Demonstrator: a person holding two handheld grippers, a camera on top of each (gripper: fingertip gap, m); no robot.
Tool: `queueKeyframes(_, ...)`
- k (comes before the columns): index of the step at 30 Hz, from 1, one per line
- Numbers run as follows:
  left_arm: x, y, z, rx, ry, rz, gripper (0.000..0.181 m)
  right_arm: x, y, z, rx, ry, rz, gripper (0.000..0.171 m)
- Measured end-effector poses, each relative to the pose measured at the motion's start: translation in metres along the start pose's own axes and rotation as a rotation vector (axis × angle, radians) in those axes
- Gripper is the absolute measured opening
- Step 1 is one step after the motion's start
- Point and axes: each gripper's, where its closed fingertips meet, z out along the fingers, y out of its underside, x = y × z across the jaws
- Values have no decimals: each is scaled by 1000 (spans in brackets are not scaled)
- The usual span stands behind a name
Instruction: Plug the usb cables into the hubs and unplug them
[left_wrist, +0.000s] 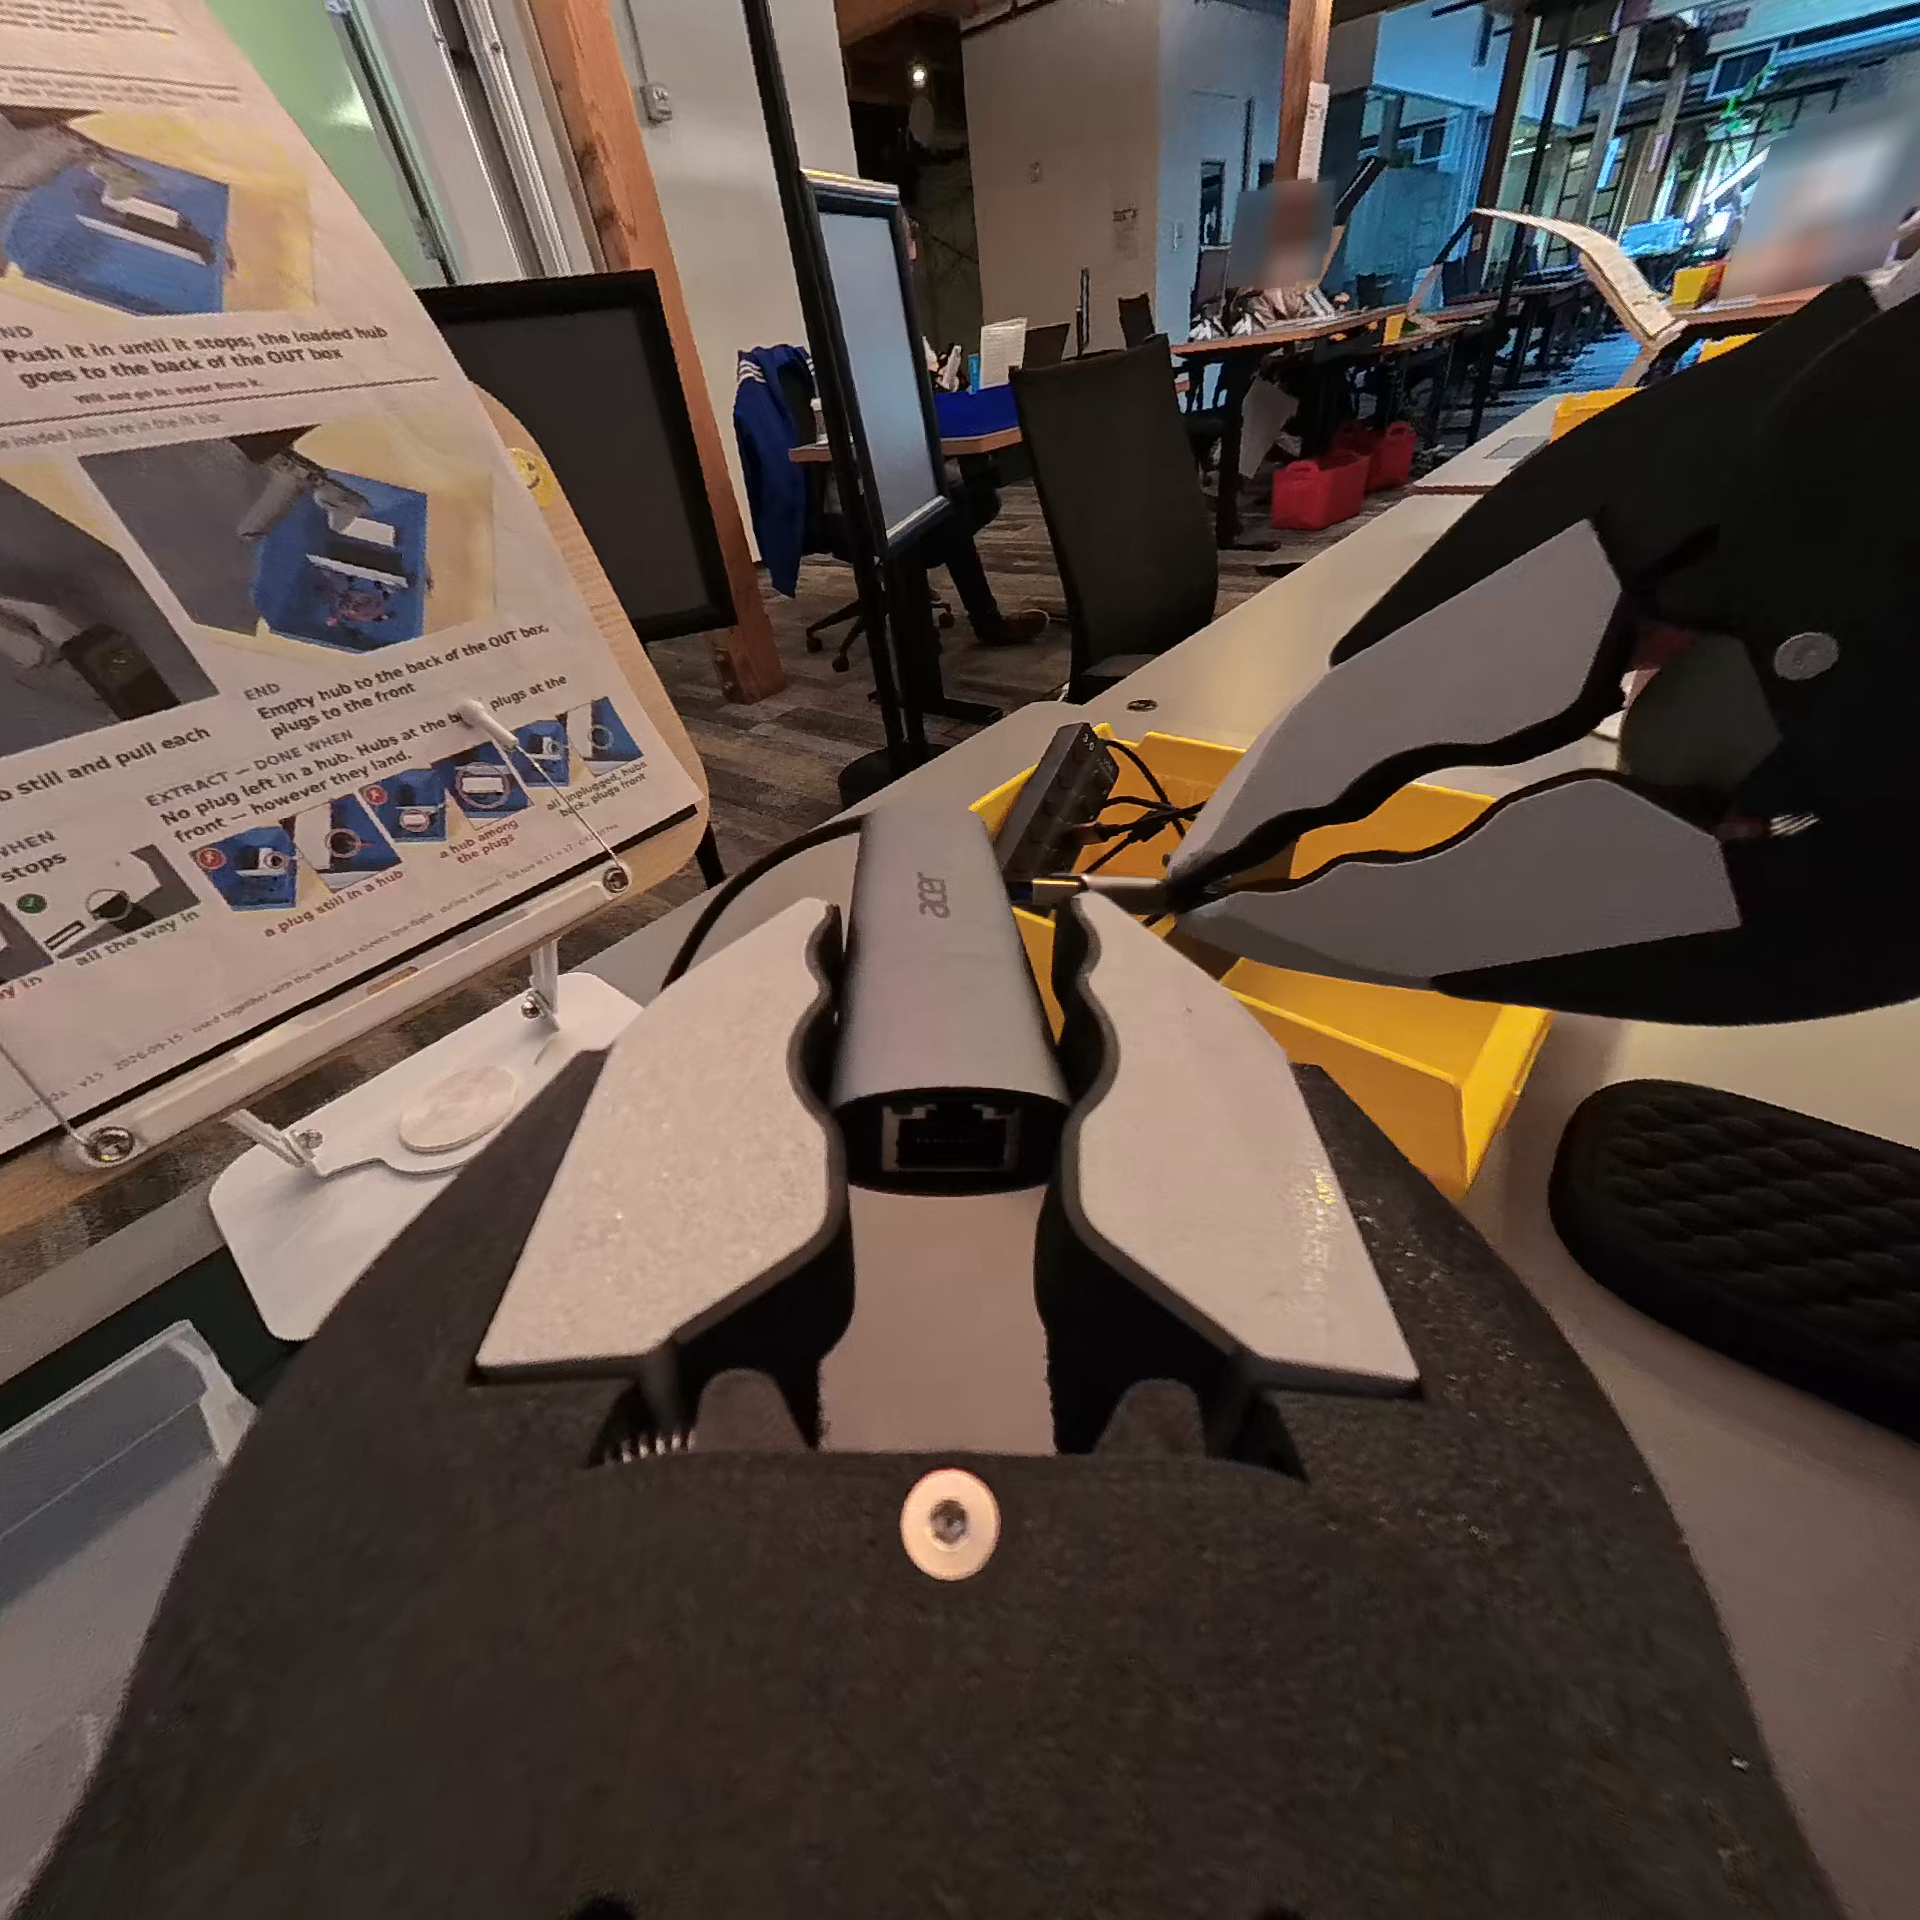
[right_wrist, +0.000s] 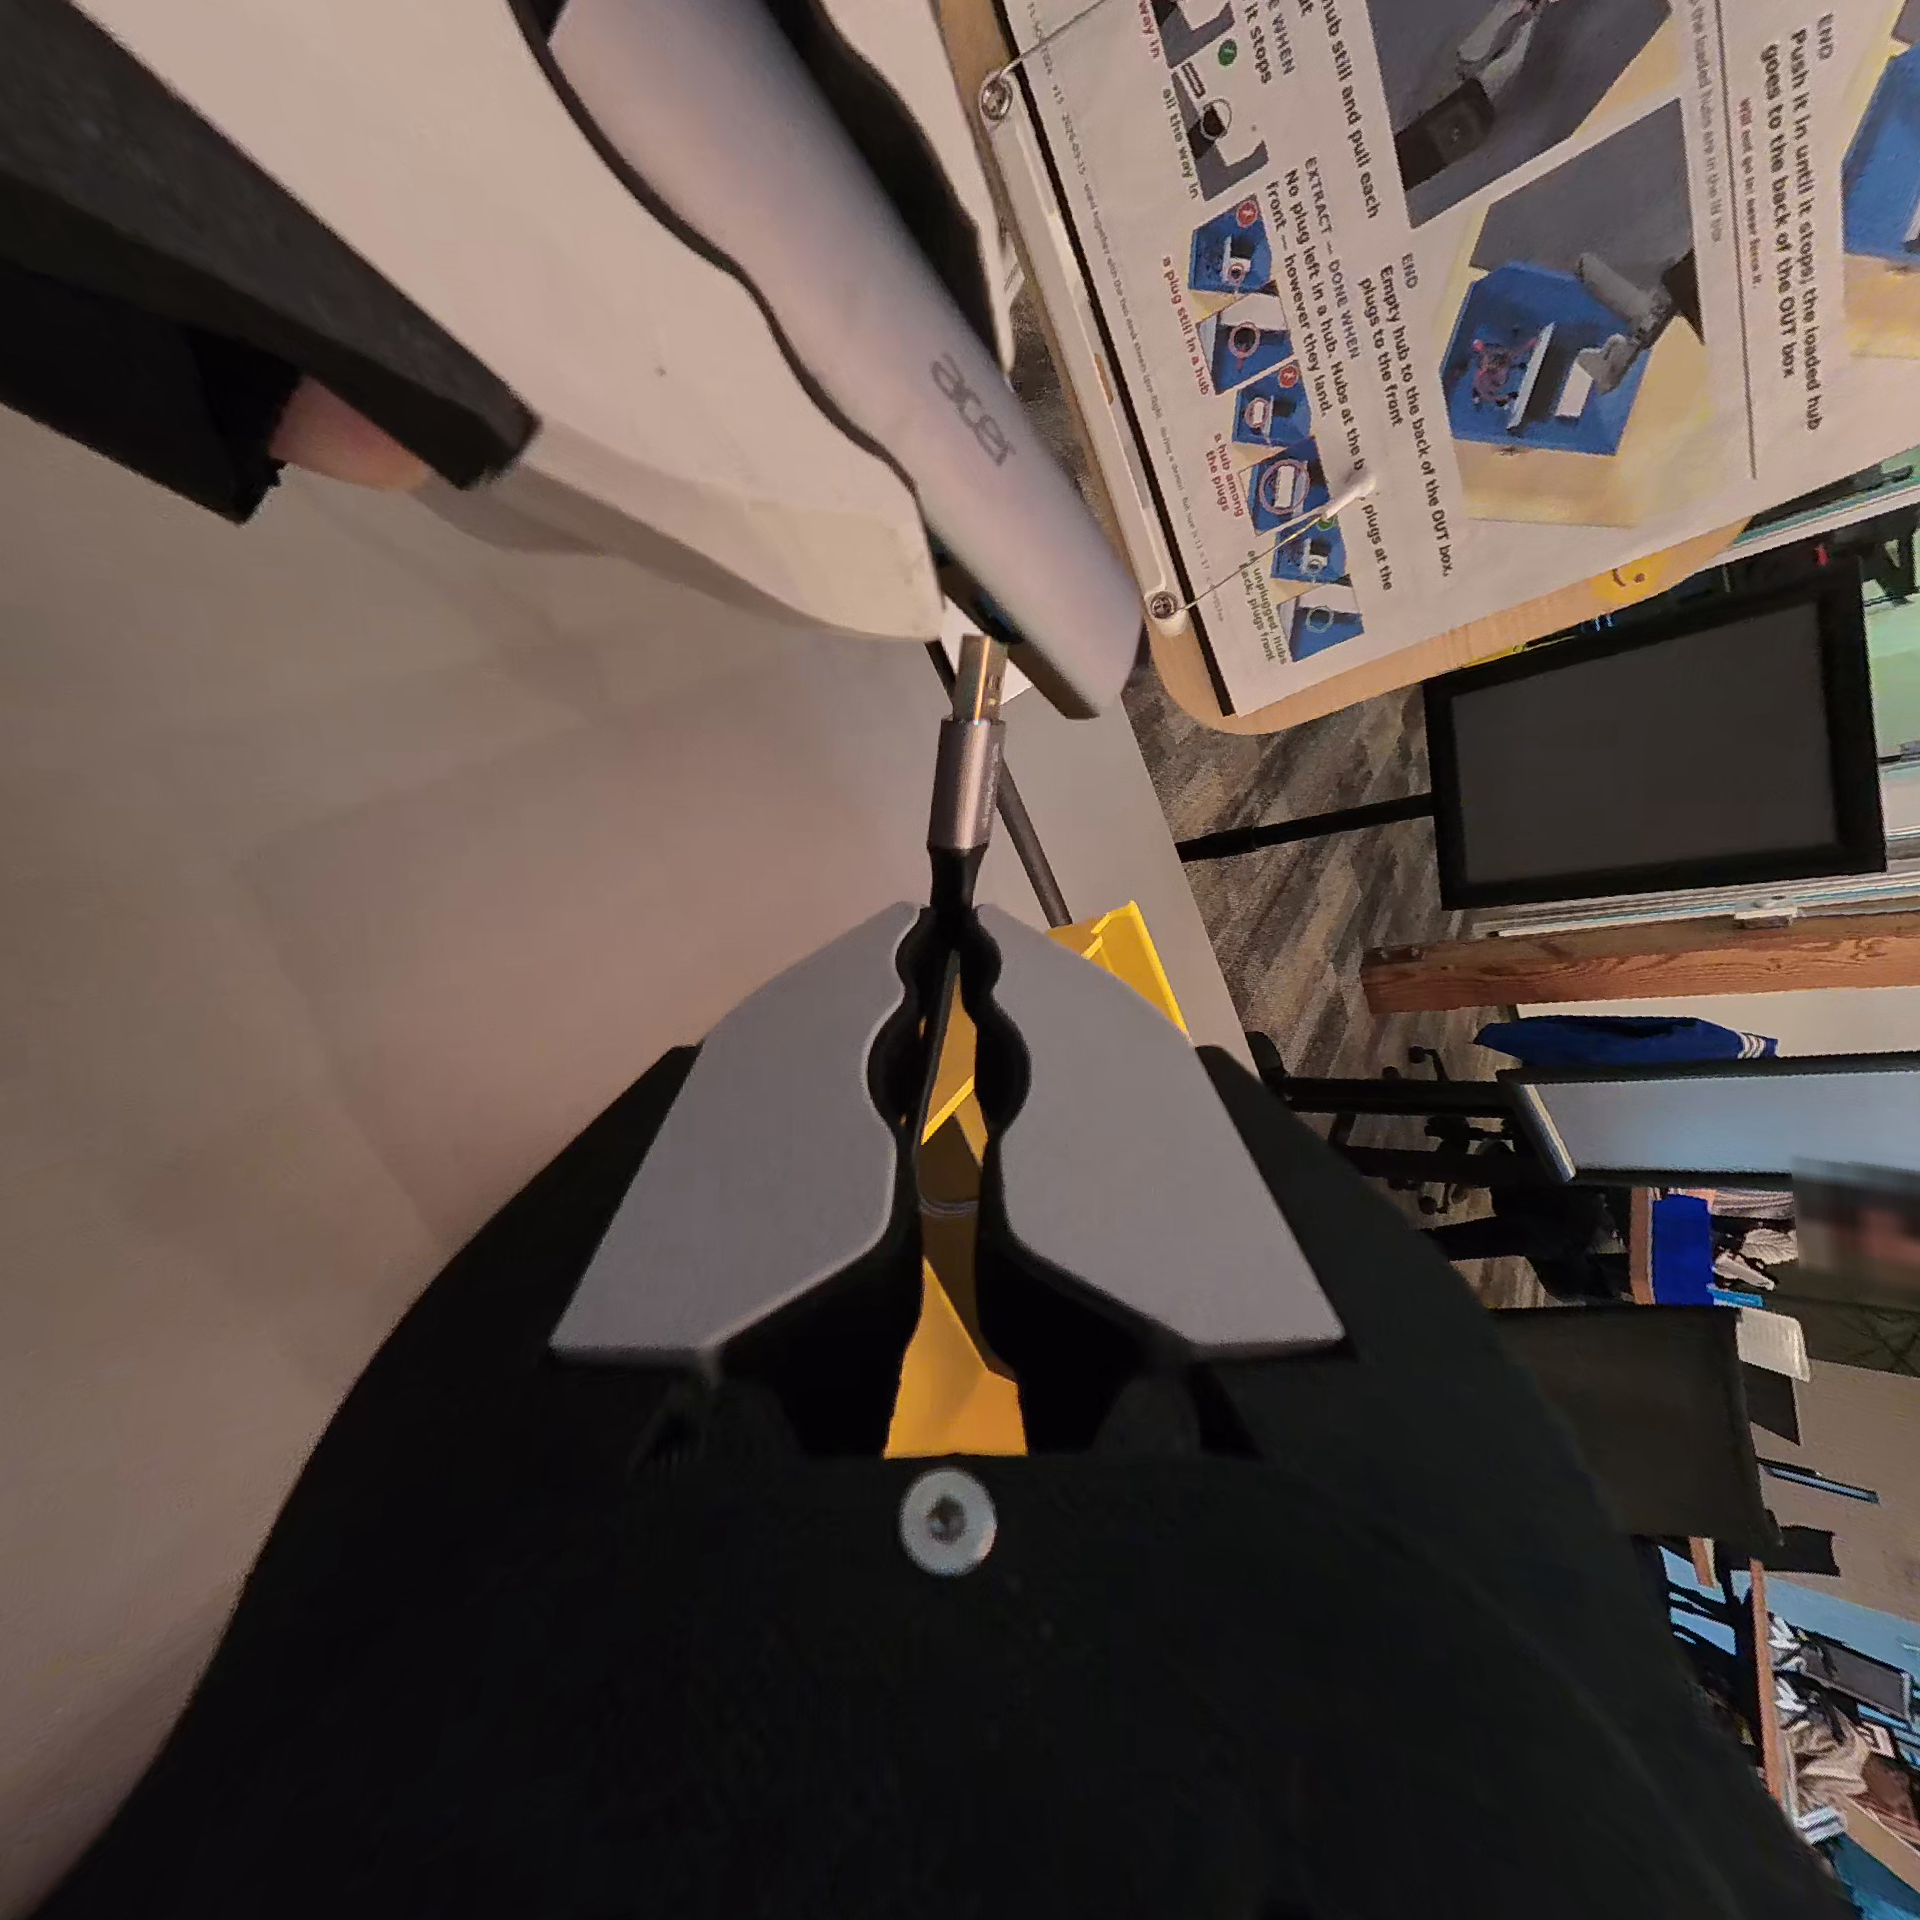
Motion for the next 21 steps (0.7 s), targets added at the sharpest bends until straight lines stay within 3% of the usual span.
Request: queueKeyframes(21,-1,12,7,-88,-94,57,39,-1,5,11,-59,40,-45,4)
